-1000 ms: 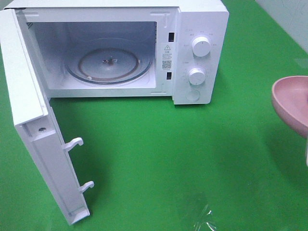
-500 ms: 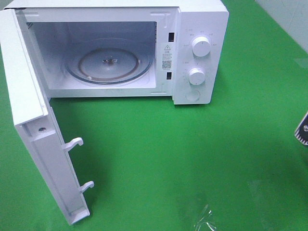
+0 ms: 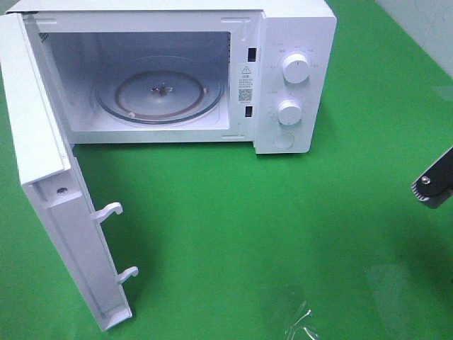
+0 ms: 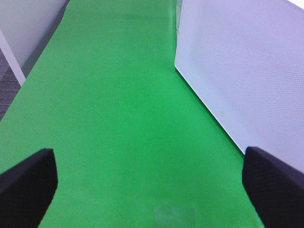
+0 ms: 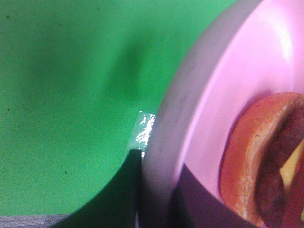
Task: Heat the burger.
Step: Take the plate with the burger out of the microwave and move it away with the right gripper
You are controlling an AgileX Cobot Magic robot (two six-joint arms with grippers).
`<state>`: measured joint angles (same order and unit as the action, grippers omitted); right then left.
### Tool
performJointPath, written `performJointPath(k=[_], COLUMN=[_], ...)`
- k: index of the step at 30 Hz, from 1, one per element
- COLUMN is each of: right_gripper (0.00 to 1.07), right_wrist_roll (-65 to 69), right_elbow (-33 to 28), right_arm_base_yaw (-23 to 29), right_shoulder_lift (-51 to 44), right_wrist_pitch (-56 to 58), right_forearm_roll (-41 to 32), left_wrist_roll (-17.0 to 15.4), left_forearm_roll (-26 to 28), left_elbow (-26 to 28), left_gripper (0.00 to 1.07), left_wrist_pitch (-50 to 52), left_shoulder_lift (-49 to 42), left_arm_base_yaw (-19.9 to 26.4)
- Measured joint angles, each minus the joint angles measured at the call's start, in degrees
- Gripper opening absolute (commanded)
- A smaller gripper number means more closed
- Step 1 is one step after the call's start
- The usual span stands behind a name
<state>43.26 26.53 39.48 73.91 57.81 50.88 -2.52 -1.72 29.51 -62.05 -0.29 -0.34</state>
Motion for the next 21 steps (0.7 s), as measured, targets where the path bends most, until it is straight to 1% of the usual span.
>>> performJointPath(k=[3,9,13,15,17,21], right_gripper=[0.00,0.01,0.02,0.02,0.02,0.03], right_wrist_roll=[0.97,6.99,13.35,13.35,16.62,18.79], right_elbow=[0.06,1.38,2.58,2.58,2.81,2.81], right_arm_base_yaw=[0.00,0.00,0.00,0.00,0.00,0.00], right_shoulder_lift=[0.92,6.19,12.43,12.43,16.16,18.79], right_wrist_pitch=[-0.06,-0.11,-0.57,-0.57,-2.18,-4.47], right_forearm_roll=[0.17,1.66,3.55,3.55,4.13,4.81], left_wrist_roll=[0.00,0.00,0.00,0.00,0.00,0.00], left_forearm_roll=[0.00,0.00,0.00,0.00,0.00,0.00], left_elbow=[0.00,0.00,0.00,0.00,0.00,0.00], left_gripper=[0.98,0.98,0.98,0.98,0.98,0.98], left_wrist_pitch=[0.00,0.00,0.00,0.00,0.00,0.00], left_shoulder_lift=[0.00,0.00,0.00,0.00,0.00,0.00], left_arm_base_yaw=[0.00,0.00,0.00,0.00,0.00,0.00])
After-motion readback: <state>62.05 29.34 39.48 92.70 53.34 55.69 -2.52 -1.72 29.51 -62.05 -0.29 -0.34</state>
